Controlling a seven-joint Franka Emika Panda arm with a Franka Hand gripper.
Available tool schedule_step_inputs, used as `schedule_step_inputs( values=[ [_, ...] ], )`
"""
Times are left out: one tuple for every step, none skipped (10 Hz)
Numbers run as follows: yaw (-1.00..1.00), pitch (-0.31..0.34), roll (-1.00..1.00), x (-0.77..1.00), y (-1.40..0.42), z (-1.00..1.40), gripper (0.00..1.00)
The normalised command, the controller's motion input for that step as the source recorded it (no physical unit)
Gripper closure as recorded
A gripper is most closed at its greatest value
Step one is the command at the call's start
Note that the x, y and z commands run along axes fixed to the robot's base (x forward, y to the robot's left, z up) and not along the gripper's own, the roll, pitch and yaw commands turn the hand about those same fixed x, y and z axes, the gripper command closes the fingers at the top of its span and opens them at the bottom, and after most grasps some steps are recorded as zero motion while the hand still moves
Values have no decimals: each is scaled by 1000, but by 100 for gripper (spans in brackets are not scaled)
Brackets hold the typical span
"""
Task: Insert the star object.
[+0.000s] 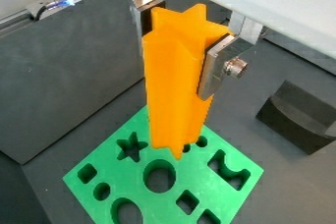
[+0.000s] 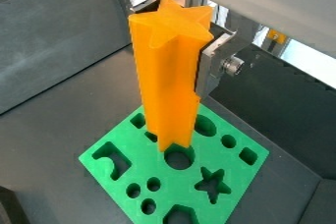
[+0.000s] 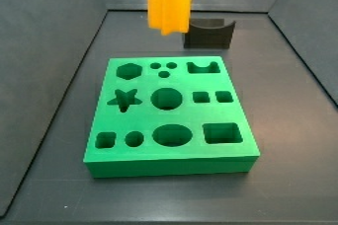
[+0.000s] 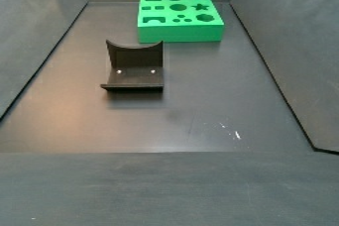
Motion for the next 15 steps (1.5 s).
schedule_step_inputs(
  values=[
    [0, 0, 93, 0, 0, -94, 100],
    [0, -4, -13, 0, -37, -51, 100],
    [286, -96, -73, -20, -29, -503, 100],
    [374, -86, 34, -474, -3, -1000, 100],
    [526, -23, 150, -674, -286, -1000, 100],
    [549, -10, 214, -594, -449, -991, 100],
    [566, 0, 236, -520, -526, -940, 100],
    [460, -17, 277, -469, -391, -834, 100],
    [209, 0, 250, -166, -120, -697, 100],
    [126, 0, 251, -23, -54, -569, 100],
    [131, 0, 180, 0, -43, -451, 100],
    [86, 0, 86, -14, 0, -360, 100],
    [94, 0, 114, 0, -54, -380, 100],
    [126, 0, 66, 0, -94, -369, 100],
    [177, 0, 67, 0, -111, -360, 100]
  ],
)
